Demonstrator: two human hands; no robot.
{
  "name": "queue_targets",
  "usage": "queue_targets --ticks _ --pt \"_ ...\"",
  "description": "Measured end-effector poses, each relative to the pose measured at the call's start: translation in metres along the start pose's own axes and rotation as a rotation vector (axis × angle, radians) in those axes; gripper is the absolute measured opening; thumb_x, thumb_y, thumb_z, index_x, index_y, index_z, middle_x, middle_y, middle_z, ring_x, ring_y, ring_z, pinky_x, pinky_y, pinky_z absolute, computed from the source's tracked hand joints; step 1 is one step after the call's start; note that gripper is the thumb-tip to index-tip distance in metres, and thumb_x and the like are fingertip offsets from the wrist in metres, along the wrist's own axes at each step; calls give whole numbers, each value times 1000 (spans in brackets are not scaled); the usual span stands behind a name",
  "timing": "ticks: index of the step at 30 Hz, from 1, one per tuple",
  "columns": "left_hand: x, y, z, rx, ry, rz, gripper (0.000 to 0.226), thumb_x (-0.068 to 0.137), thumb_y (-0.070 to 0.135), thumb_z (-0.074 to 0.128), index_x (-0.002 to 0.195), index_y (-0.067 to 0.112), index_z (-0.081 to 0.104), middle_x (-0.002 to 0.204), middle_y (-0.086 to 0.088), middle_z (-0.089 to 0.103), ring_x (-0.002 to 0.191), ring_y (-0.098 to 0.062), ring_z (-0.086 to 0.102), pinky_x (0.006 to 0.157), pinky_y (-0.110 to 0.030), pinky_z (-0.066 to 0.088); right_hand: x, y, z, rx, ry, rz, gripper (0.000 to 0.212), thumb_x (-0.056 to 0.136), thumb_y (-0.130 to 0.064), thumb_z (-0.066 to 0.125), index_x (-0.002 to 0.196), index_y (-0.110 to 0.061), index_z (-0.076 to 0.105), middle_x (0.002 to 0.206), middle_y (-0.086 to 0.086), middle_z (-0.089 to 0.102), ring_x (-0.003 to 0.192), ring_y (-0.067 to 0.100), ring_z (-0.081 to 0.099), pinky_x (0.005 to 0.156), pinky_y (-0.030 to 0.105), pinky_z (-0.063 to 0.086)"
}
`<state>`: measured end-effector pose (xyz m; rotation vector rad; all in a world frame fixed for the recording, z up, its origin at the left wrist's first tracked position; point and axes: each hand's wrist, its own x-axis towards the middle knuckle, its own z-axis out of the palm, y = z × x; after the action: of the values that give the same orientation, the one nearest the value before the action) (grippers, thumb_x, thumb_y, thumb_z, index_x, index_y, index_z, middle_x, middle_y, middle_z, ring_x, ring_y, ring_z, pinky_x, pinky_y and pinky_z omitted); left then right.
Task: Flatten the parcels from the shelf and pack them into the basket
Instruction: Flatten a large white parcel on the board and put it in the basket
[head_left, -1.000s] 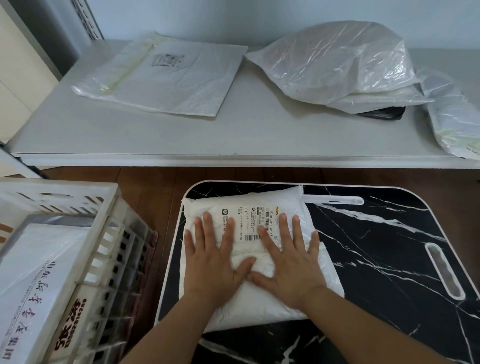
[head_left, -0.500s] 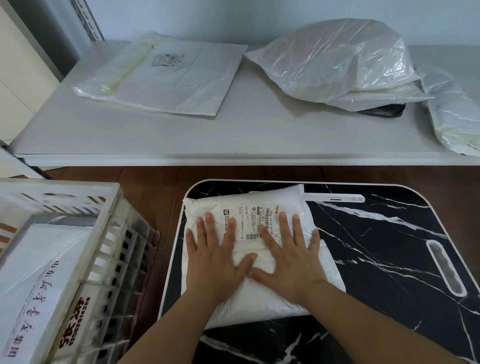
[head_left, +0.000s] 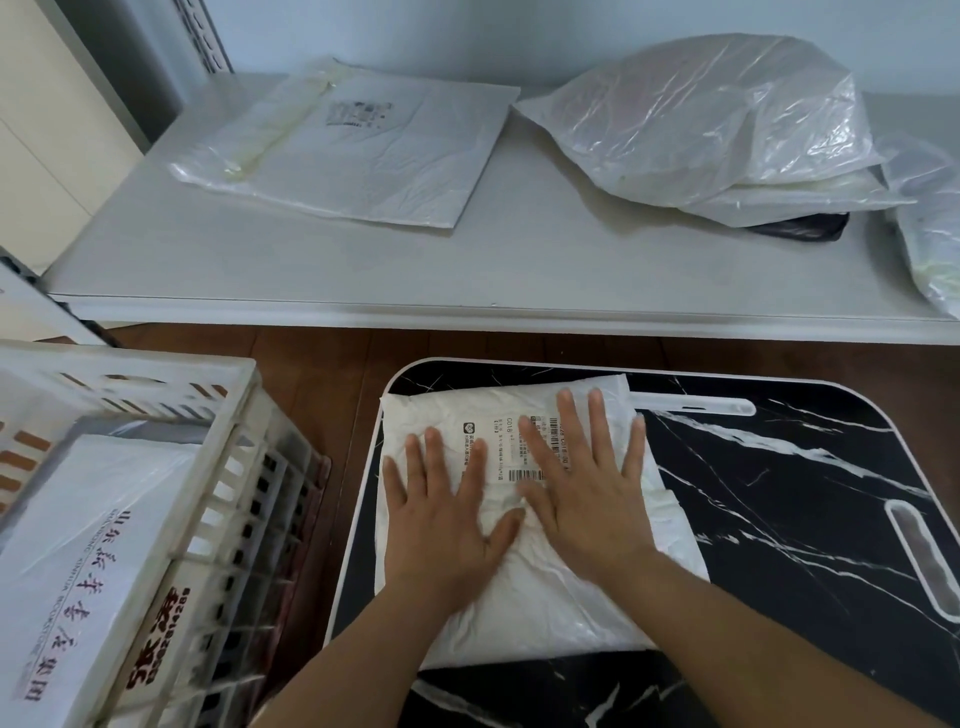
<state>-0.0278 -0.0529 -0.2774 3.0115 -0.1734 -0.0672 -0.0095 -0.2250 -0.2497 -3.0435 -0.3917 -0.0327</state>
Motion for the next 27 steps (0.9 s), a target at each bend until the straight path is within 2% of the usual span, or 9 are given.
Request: queue_targets --ticks 3,8,11,16,18,24,27 --pt "0 -1 1 -9 8 -1 73 93 68 14 152 25 22 156 -25 15 145 -43 10 111 -60 10 23 1 7 13 -53 -39 56 101 -54 11 153 -33 16 163 10 4 148 37 1 110 65 10" --pt "3 -2 3 -62 37 -21 69 95 62 8 154 27 10 160 -19 2 147 -39 -1 113 -58 5 25 6 23 14 -98 14 67 94 -70 6 153 -39 1 162 7 -12 147 34 -17 111 67 -2" --pt "14 -2 2 -75 52 -61 68 95 61 11 154 29 5 161 -15 -3 147 -37 -6 115 -59 1 26 6 21 3 -136 26 69 89 -74 -1 149 -42 -11 157 5 -29 142 31 -32 110 69 -8" --pt "41 -2 -3 10 58 36 64 94 54 20 153 30 15 162 -11 5 148 -34 -1 112 -67 2 26 5 19 29 -183 35 70 84 -75 -11 147 -45 -16 154 3 -36 139 31 -38 109 70 -9" --pt "46 -2 -5 17 35 53 63 94 52 20 153 31 17 162 -9 7 148 -34 0 111 -68 3 27 5 17 43 -196 31 68 84 -74 -9 146 -45 -17 153 2 -39 137 30 -40 109 70 -10" --pt "47 -1 -9 2 -104 8 67 85 58 -8 148 39 -16 159 -3 -22 143 -33 -26 112 -63 -11 30 5 14 23 -280 30 69 82 -73 -10 145 -47 -22 151 -1 -42 135 30 -43 110 68 -9" --pt "48 0 -11 3 -136 3 68 81 58 -13 146 40 -22 158 -2 -24 143 -33 -28 112 -62 -13 31 6 13 16 -305 29 70 82 -72 -9 146 -47 -21 153 -1 -38 137 30 -41 109 68 -10"
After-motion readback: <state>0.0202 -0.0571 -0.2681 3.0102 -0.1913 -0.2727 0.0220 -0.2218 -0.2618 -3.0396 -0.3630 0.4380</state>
